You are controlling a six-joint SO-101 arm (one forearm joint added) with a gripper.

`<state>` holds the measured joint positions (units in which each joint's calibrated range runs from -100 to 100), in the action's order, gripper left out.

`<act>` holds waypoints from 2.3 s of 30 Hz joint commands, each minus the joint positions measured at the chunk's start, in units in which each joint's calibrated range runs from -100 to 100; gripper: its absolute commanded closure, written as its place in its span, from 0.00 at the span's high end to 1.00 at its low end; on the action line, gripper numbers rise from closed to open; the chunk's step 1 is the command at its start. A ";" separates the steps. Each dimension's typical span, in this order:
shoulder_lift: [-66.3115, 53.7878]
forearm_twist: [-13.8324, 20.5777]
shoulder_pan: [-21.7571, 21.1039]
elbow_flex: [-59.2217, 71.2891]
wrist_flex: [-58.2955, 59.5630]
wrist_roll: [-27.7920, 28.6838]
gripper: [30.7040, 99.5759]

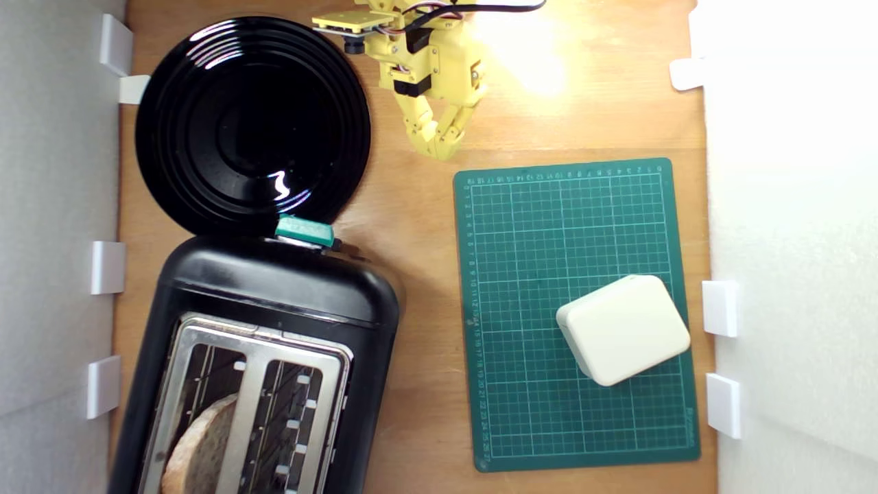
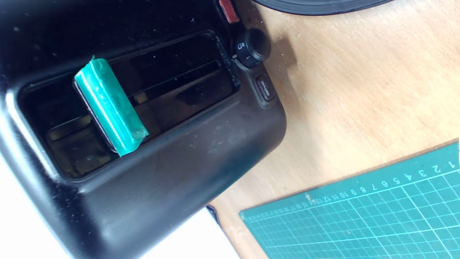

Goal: Start toaster

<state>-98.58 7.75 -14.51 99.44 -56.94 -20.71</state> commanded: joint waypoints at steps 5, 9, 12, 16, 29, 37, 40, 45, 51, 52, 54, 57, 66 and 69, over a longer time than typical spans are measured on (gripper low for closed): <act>-0.83 -5.69 3.16 0.37 -0.67 -0.91 0.01; -0.83 -10.00 6.01 0.28 -0.75 -3.01 0.01; -0.83 -10.75 5.85 0.01 -0.75 -3.17 0.01; -0.83 -10.85 4.11 0.01 -1.01 -2.38 0.01; -0.83 -9.82 1.81 0.28 -1.95 -1.23 0.01; -0.83 -9.82 1.41 0.28 -1.95 -1.39 0.01; -0.83 -9.72 0.93 0.28 -1.86 -1.70 0.01; -0.50 -6.81 -0.57 0.28 -1.69 -1.28 0.01; -0.75 -6.44 -1.21 0.28 -1.69 -1.28 0.01; -0.75 -6.44 -1.21 0.28 -1.69 -1.28 0.01; -0.75 -6.44 -1.21 0.28 -1.69 -1.23 0.01; -0.75 -6.44 -1.21 0.28 -1.61 -1.23 0.01; 0.16 -5.69 -0.73 -5.17 -1.86 -2.49 0.01; 2.75 -5.22 -0.81 -10.89 -1.95 -2.96 0.01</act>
<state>-98.25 1.88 -15.23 96.01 -58.72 -22.97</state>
